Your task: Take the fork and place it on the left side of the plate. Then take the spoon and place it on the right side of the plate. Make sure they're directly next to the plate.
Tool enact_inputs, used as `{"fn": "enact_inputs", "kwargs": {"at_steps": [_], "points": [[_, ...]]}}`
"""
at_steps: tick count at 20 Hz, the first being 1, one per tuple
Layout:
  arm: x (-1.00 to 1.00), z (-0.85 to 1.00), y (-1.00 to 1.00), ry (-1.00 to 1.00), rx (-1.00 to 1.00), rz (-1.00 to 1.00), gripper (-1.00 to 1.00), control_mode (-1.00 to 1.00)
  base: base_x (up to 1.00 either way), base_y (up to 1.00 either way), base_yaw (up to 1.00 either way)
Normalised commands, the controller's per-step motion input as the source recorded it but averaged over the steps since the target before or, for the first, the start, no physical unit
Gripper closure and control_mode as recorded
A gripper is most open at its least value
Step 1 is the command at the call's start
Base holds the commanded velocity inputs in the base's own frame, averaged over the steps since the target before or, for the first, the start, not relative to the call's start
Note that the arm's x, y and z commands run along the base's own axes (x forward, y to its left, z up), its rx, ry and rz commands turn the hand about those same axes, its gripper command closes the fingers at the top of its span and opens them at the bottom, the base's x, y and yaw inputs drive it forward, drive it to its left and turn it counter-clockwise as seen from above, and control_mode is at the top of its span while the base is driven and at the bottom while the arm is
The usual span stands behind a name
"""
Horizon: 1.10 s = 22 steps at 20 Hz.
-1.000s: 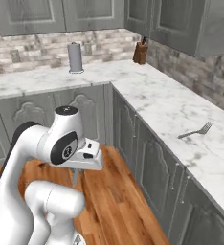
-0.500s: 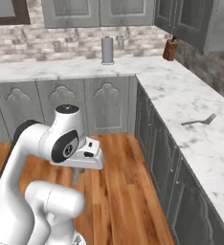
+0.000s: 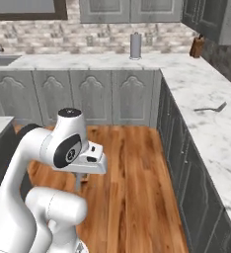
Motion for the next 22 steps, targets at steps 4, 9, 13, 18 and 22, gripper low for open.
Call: {"fn": "enact_inputs", "kwargs": {"at_steps": [4, 9, 13, 18, 22], "points": [[0.0, 0.0, 0.0, 0.0, 0.0, 0.0, 1.0, 1.0, -1.0, 0.0, 0.22], [0.0, 0.0, 0.0, 0.0, 0.0, 0.0, 1.0, 1.0, -1.0, 0.07, 0.16], [0.0, 0.0, 0.0, 0.0, 0.0, 0.0, 1.0, 1.0, -1.0, 0.28, 0.14], [0.0, 0.0, 0.0, 0.0, 0.0, 0.0, 1.0, 1.0, -0.99, 0.4, 0.13], [0.0, 0.0, 0.0, 0.0, 0.0, 0.0, 1.0, 1.0, -1.0, 0.4, 0.13]]}}
